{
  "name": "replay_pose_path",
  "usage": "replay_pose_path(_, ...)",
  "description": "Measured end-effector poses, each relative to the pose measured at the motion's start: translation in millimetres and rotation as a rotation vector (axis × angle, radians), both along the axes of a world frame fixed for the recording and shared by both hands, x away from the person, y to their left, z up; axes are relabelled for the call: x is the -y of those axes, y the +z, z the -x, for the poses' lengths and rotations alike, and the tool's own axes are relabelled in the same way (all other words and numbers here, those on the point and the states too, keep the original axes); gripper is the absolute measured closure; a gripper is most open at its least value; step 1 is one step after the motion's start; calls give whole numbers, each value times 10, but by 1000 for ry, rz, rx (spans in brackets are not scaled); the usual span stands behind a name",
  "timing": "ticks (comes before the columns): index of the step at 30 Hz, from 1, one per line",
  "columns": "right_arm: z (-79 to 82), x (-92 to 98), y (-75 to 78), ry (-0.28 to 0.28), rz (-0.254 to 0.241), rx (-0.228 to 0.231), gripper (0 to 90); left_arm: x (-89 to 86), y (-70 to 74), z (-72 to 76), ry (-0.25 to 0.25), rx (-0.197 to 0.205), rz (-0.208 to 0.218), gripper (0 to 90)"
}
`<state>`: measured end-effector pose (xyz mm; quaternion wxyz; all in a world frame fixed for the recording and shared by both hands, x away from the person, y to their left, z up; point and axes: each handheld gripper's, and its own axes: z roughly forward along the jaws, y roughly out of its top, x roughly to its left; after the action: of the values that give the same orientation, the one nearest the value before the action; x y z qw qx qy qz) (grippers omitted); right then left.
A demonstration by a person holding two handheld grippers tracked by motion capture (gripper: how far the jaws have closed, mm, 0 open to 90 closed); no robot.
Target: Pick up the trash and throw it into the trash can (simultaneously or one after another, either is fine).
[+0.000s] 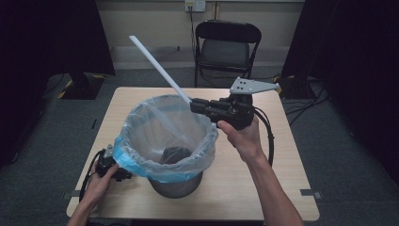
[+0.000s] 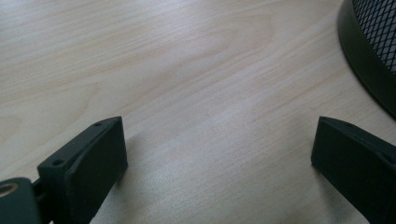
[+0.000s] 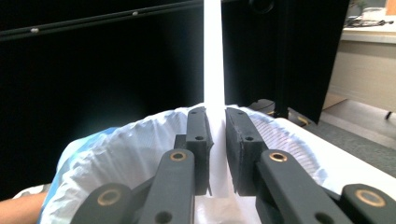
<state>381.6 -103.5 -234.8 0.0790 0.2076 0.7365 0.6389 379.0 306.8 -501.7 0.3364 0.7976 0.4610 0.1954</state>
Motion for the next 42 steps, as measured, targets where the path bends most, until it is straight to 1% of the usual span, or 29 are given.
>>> replay_pose_path(5, 63, -51, -51, 29, 36, 4, 805, 0, 0, 0, 0, 0, 0, 28)
replay_pose_path(7, 87, -67, -70, 32, 60, 9, 804, 1, -1, -1, 0, 1, 1, 28)
replay_pose_path(8, 90, -71, -81, 45, 64, 4, 802, 0, 0, 0, 0, 0, 0, 28)
replay_pose_path(10, 87, -75, -106, 51, 72, -1, 800, 1, -1, 0, 1, 0, 2, 28)
replay_pose_path(12, 69, -83, -134, 67, 78, -17, 785, 0, 0, 0, 0, 0, -1, 28)
replay_pose_path(15, 49, -97, -165, 60, 89, -33, 625, 1, -1, 0, 1, 0, 2, 28)
replay_pose_path(19, 32, -109, -159, 52, 89, -32, 512, 1, -1, 0, 1, 0, 2, 28)
replay_pose_path(24, 5, -138, -122, 53, 100, -29, 412, 0, 0, 0, 0, 0, 0, 28)
replay_pose_path(28, -36, -140, -100, 39, 100, -19, 346, 1, -1, 0, 1, 0, 2, 28)
replay_pose_path(30, -65, -141, -88, 26, 100, -17, 282, 0, 0, 0, 0, 0, 0, 28)
replay_pose_path(31, -81, -142, -85, 19, 104, -14, 266, 1, -1, 0, 1, 0, 2, 28)
replay_pose_path(33, -110, -131, -81, -12, 103, -7, 242, 1, 0, 0, 1, 0, 2, 28)
replay_pose_path(36, -151, -98, -80, -35, 95, 1, 231, 0, -1, -1, 0, 1, 1, 28)
replay_pose_path(42, -229, -36, -65, -83, 84, -6, 216, 0, 0, 0, 0, 0, 0, 28)
